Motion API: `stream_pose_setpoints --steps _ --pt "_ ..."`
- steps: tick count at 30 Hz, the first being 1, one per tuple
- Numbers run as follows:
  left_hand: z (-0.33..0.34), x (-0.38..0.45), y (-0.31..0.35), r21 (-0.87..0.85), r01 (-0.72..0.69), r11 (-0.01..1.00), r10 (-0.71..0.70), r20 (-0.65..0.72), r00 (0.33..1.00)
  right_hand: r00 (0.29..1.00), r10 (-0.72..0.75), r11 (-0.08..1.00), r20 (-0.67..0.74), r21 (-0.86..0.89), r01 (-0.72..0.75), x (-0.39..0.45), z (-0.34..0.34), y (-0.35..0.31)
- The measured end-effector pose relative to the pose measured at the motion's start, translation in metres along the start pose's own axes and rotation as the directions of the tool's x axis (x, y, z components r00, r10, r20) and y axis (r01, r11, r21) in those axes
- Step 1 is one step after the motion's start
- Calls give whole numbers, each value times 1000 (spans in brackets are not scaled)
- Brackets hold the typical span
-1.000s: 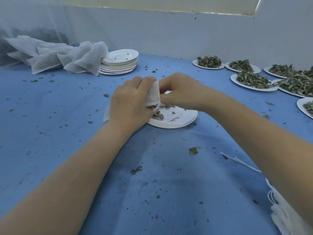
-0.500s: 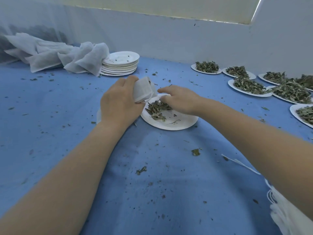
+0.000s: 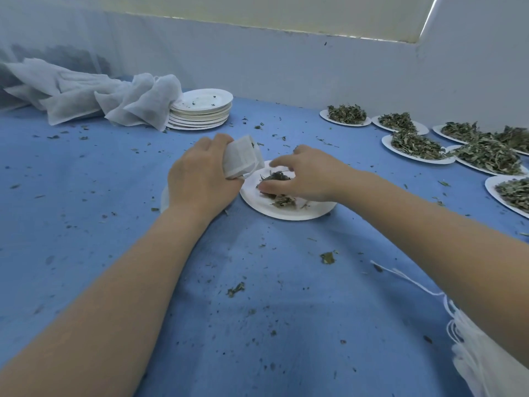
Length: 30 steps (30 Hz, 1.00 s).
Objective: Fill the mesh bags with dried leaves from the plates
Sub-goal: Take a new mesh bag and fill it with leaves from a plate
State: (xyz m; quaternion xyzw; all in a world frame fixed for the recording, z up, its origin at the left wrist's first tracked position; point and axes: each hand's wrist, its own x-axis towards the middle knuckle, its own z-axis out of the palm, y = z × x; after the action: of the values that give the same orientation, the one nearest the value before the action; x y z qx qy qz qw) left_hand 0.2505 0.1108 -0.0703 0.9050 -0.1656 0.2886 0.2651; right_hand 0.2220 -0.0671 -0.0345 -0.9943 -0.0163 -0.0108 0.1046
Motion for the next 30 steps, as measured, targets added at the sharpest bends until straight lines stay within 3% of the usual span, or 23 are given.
stream_pose_setpoints --steps 5,10,14,19,21,24,27,30 --pt "0 -1 -1 36 -23 999 22 39 999 995 -93 995 -29 -33 92 1 4 -9" --pt "2 0 -2 129 -77 989 70 57 996 980 -65 960 -190 255 113 -6 -12 4" --pt "3 -1 1 198 -130 972 125 36 992 953 -99 935 -287 300 187 -11 -24 5" --pt "4 -4 12 175 -139 975 141 1 990 947 -199 924 -251 274 267 -14 -24 -14" --pt "5 -5 16 105 -123 987 124 -3 992 950 -184 891 -253 365 270 -15 -24 -19" --pt "5 -5 17 -11 -64 998 64 -20 998 968 -206 822 -143 512 251 -20 -29 -20" --pt "6 -4 15 -79 -38 996 35 -35 999 963 -267 811 -39 530 247 -23 -37 -17" --pt "6 -3 14 -90 -40 995 38 -28 999 975 -221 815 -34 543 204 -21 -39 -16"
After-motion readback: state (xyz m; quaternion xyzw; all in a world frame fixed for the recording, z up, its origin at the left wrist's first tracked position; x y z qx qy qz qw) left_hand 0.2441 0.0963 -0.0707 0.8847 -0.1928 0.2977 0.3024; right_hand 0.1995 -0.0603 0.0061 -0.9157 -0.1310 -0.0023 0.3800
